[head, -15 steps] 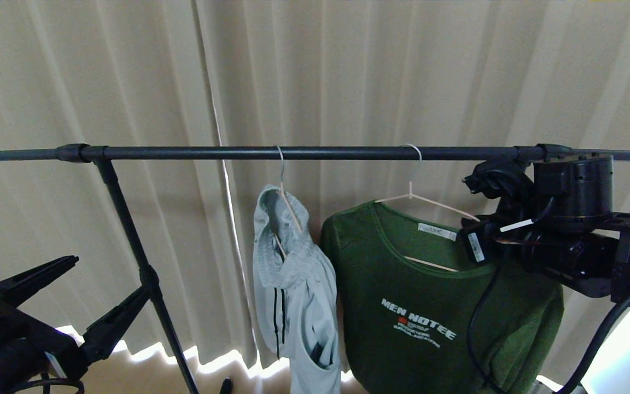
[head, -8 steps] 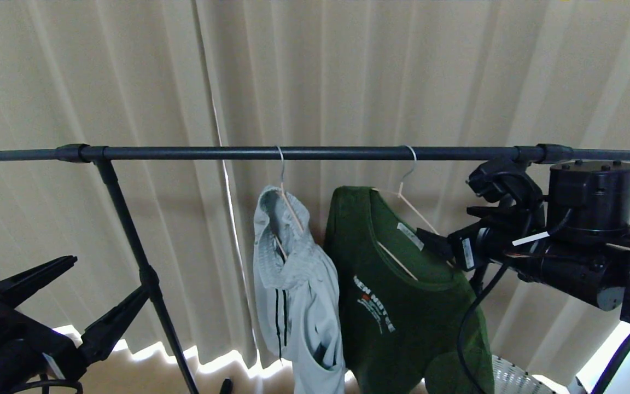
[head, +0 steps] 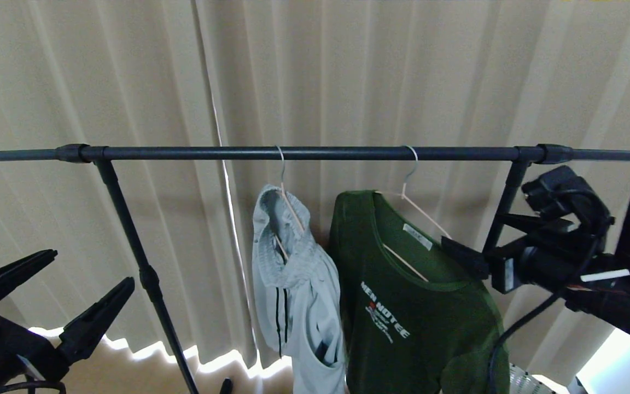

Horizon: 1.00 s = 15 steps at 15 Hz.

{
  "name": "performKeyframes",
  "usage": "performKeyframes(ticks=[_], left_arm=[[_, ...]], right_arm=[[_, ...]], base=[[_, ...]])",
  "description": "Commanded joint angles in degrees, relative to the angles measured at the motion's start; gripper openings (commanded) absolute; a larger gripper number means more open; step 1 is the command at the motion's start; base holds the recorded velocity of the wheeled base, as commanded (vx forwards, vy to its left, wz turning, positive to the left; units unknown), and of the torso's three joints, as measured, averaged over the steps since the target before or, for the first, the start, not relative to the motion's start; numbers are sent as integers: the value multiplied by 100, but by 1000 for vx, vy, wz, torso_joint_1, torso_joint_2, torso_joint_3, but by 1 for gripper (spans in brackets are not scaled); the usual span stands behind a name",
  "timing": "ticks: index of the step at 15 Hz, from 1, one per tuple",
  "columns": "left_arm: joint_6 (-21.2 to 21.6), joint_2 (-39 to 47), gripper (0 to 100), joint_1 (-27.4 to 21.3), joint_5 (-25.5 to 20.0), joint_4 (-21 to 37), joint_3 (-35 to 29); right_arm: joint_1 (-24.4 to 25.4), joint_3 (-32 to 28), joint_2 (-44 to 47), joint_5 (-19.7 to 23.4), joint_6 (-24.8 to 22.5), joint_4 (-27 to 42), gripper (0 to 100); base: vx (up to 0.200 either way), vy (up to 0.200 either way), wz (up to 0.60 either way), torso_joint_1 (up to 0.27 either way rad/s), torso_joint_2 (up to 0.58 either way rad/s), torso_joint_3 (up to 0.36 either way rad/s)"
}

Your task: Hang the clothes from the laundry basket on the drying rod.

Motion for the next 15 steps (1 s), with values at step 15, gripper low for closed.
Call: performKeyframes(ticks=[15], left_arm=[[-802, -5559, 100, 1904, 195, 5581, 447]], right_arm=[[-2553, 2390, -6538, -11, 365, 4445, 100]], base=[[0, 0, 0, 0, 0, 0]])
